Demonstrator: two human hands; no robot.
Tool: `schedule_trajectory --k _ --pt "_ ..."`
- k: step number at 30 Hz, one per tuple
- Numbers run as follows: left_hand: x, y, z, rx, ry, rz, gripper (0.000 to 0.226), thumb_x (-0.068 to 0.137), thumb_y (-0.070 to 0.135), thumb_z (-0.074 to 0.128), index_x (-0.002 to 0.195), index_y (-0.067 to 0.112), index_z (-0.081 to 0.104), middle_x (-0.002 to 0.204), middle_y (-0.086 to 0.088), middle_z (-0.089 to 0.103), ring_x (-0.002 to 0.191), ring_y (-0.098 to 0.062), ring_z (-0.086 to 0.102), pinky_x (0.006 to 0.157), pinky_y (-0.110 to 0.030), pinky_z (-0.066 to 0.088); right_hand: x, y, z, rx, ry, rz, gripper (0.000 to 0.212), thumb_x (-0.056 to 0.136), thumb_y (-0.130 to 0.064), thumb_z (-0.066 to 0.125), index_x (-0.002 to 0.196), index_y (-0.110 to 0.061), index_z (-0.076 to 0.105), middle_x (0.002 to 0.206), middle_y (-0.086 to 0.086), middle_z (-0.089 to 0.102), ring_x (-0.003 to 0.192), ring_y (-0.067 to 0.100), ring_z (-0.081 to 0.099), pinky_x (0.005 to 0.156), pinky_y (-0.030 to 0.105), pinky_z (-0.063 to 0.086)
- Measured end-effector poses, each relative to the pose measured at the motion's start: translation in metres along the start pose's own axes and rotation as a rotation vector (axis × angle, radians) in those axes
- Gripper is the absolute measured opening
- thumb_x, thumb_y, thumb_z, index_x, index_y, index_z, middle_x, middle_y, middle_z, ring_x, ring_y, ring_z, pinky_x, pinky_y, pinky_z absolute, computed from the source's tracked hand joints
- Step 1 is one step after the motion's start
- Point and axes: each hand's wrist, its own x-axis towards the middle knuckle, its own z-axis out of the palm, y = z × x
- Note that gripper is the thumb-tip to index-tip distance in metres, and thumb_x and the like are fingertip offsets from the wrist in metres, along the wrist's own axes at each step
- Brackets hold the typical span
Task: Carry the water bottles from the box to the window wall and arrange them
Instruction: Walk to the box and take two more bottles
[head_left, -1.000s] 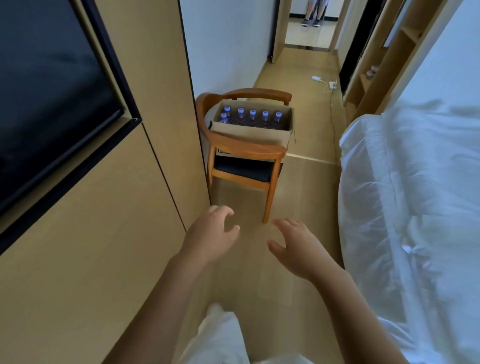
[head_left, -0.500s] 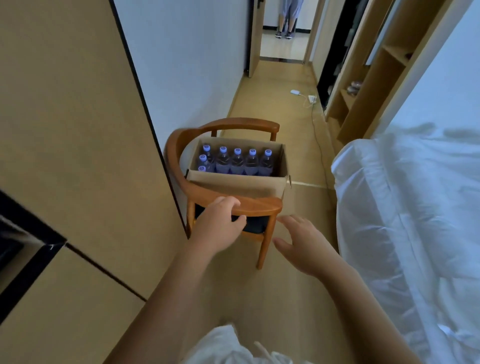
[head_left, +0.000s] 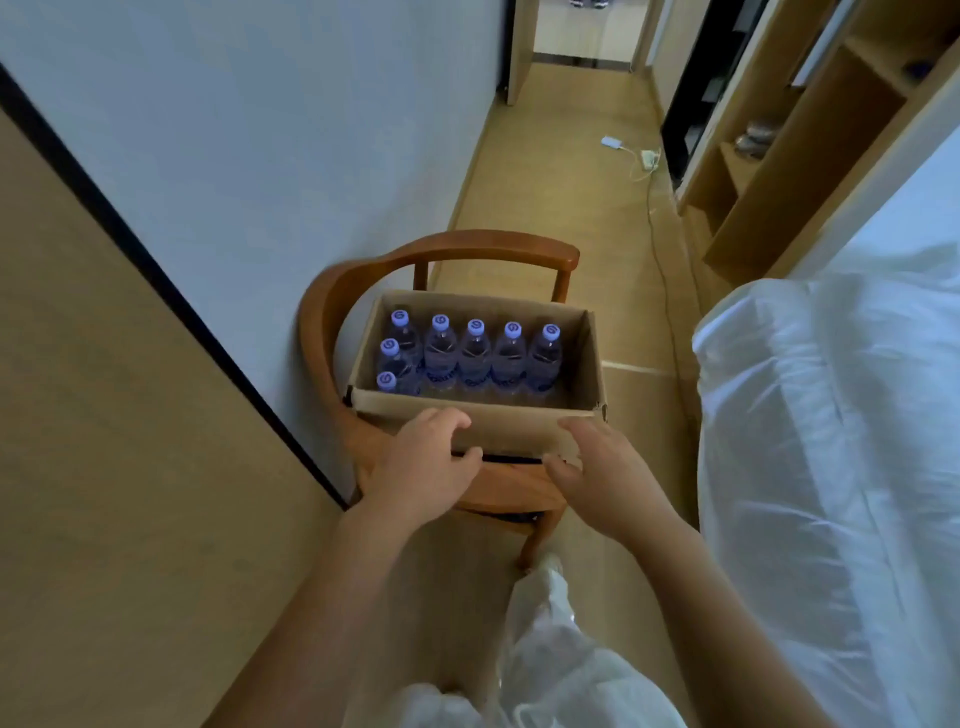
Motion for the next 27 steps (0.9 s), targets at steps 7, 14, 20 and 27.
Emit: schedule_trajectory --k 7,14,20,27 --pt "0.101 0.018 0.021 -0.031 -0.078 -0.108 0.039 0.093 0.036 0.054 0.129 0.022 0.048 0.126 0.005 0.049 0.109 -0.013 0.052 0.089 -0.030 0.044 0.131 0.038 0.004 0.364 -0.003 0.156 0.051 0.092 -0.034 0.055 0.138 -0.016 0.042 0.137 0.001 0.050 0.125 0.015 0.045 0.095 0.025 0.035" --pt "0.170 0.027 0.056 -0.075 -0.125 -0.220 0.038 0.093 0.036 0.054 0.128 0.022 0.049 0.125 0.006 0.049 0.100 -0.012 0.051 0.083 -0.027 0.042 0.234 0.082 0.041 0.504 -0.107 0.364 0.054 0.095 -0.033 0.050 0.142 -0.011 0.035 0.144 0.006 0.043 0.131 0.022 0.040 0.107 0.034 0.033" --pt "0.190 0.007 0.075 -0.152 -0.221 -0.325 0.037 0.091 0.035 0.057 0.126 0.024 0.051 0.123 0.009 0.049 0.102 -0.002 0.046 0.084 -0.019 0.036 0.297 0.102 0.078 0.531 -0.145 0.516 0.051 0.095 -0.033 0.049 0.141 -0.011 0.038 0.138 0.008 0.048 0.126 0.028 0.045 0.104 0.038 0.036" --pt "0.212 -0.015 0.077 -0.196 -0.329 -0.374 0.036 0.091 0.036 0.057 0.126 0.028 0.051 0.119 0.014 0.049 0.107 -0.004 0.049 0.088 -0.024 0.044 0.346 0.107 0.105 0.520 0.014 0.655 0.058 0.090 -0.027 0.060 0.141 -0.017 0.035 0.139 0.004 0.048 0.129 0.024 0.044 0.106 0.039 0.034"
